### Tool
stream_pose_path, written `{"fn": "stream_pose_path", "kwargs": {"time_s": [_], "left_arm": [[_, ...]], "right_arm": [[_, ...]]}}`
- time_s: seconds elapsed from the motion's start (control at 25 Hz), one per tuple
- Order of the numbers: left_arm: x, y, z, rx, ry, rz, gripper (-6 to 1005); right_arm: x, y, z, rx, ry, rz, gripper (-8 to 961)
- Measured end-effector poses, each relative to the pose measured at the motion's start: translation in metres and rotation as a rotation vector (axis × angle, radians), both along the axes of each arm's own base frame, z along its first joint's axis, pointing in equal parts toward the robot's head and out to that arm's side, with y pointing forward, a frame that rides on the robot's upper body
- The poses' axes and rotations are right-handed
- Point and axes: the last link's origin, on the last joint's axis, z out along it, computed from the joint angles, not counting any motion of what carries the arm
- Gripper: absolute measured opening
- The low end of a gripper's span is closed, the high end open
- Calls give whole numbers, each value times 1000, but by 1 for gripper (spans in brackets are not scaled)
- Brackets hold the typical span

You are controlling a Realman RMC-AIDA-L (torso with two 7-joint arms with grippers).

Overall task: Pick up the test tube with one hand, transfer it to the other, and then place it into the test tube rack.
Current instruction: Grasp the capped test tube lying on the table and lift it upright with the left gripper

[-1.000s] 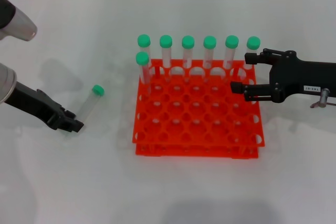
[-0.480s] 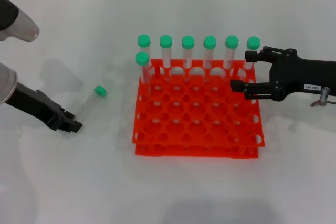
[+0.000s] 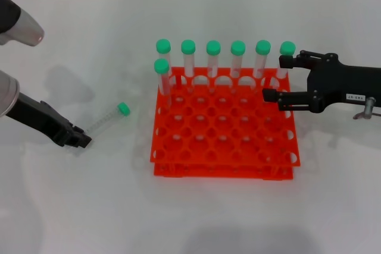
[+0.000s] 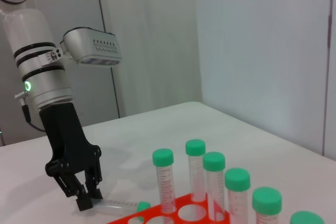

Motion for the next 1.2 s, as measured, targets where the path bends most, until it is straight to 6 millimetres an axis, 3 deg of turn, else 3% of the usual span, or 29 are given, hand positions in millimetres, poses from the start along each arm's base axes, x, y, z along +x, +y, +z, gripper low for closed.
{"fn": "stream_pose_path", "kwargs": {"time_s": [0.2,0.28,0.68,1.0,1.2], "left_arm": [[0,1,0,4,-3,1,260],[0,1,0,8,-1,2,191],[4,4,3,25,-33,1,193],[7,8,23,109,-140,-13,194],[6,7,46,249,-241,-59,195]], "right_arm": [[0,0,0,0,1,-1,859],[0,0,0,0,1,-1,859],[0,0,0,-1,2,0,859],[1,0,2,10,13,-5,860],[0,0,4,23,29,-4,860]]}}
